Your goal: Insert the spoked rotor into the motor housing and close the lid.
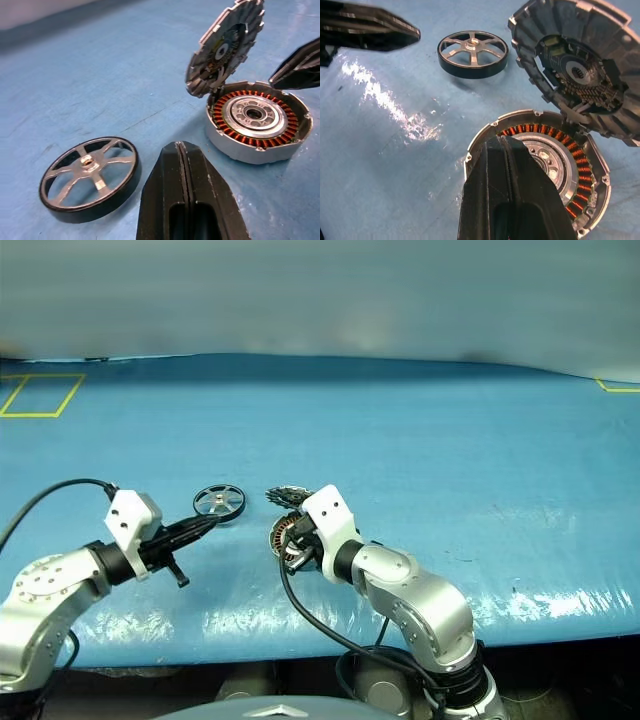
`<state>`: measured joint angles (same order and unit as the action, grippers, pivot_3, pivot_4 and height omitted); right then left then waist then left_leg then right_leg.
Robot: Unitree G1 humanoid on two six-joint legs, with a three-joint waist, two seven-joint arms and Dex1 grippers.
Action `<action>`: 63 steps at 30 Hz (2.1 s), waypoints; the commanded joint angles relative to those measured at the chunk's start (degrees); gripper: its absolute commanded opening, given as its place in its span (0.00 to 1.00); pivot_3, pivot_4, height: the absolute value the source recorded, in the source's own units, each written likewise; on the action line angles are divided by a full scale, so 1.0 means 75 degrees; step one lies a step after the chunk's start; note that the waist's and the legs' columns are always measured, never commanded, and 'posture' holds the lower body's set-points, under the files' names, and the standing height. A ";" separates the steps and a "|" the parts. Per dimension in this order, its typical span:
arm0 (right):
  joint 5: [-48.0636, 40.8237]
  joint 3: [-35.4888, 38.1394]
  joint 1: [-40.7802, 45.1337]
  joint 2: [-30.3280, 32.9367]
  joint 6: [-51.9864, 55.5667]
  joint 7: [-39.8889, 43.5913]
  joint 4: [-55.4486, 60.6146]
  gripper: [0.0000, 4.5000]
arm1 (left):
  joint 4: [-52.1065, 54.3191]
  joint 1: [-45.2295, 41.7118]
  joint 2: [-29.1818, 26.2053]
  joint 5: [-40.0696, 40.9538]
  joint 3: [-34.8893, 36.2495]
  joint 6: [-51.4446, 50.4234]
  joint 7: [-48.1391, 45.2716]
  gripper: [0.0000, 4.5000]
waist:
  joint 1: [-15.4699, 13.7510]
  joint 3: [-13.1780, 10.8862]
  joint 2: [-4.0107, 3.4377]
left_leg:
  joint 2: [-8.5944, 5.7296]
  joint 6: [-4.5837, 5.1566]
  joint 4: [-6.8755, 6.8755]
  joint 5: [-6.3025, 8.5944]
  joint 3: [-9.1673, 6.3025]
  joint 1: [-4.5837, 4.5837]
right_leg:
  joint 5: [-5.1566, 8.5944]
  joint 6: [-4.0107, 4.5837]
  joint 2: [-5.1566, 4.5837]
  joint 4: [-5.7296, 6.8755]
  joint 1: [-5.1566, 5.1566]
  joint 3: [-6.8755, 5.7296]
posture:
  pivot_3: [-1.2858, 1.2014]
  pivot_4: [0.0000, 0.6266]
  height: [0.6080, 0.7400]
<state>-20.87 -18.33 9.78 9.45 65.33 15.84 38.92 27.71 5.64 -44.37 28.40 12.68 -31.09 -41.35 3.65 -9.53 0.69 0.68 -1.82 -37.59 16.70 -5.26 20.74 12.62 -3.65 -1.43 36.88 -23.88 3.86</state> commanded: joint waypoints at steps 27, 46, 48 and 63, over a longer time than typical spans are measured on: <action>0.0284 -0.0300 -0.1215 0.0829 -0.2286 0.0321 0.0130 0.00 | -0.1888 -0.2486 -0.0826 -0.0722 -0.1111 -0.2007 0.0009 0.64 | -0.0024 -0.0011 0.0006 | -0.0003 -0.0007 -0.0001 -0.0002 0.0007 0.0062 | -0.0018 0.0032 -0.0004 0.0009 -0.0068 0.0004 | 0.52 0.24 1.00; 0.0309 -0.0304 -0.1615 0.0943 -0.3450 0.0693 0.0065 0.00 | -0.2614 -0.2673 -0.0264 -0.1298 -0.1867 -0.1943 0.0030 0.64 | -0.0029 -0.0008 0.0010 | -0.0006 -0.0007 -0.0029 -0.0002 0.0005 0.0072 | -0.0024 0.0027 -0.0004 0.0022 -0.0069 0.0004 | 0.52 0.24 1.00; 0.0253 -0.0285 -0.1758 0.0926 -0.3678 0.0790 0.0008 0.00 | -0.2595 -0.2601 -0.0223 -0.1317 -0.1837 -0.1965 0.0048 0.64 | -0.0032 -0.0008 0.0010 | -0.0006 -0.0007 -0.0030 -0.0002 0.0005 0.0072 | -0.0025 0.0026 -0.0004 0.0023 -0.0068 0.0004 | 0.52 0.24 1.00; 0.0173 -0.0362 -0.2206 0.1126 -0.4711 0.1498 -0.0304 0.00 | -0.2396 -0.2235 0.0151 -0.1372 -0.1669 -0.2270 0.0582 0.64 | -0.0029 -0.0003 0.0012 | -0.0006 -0.0008 -0.0050 -0.0004 0.0009 0.0051 | -0.0026 0.0023 -0.0004 0.0046 -0.0050 0.0010 | 0.52 0.24 1.00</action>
<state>-18.63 -20.86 -6.52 17.82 32.02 25.82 35.90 9.18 -12.01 -43.65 18.60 -0.45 -47.20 -37.68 3.43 -9.55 0.78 0.63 -1.88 -37.97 16.67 -5.20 21.09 12.42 -3.47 -1.46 37.22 -24.21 3.93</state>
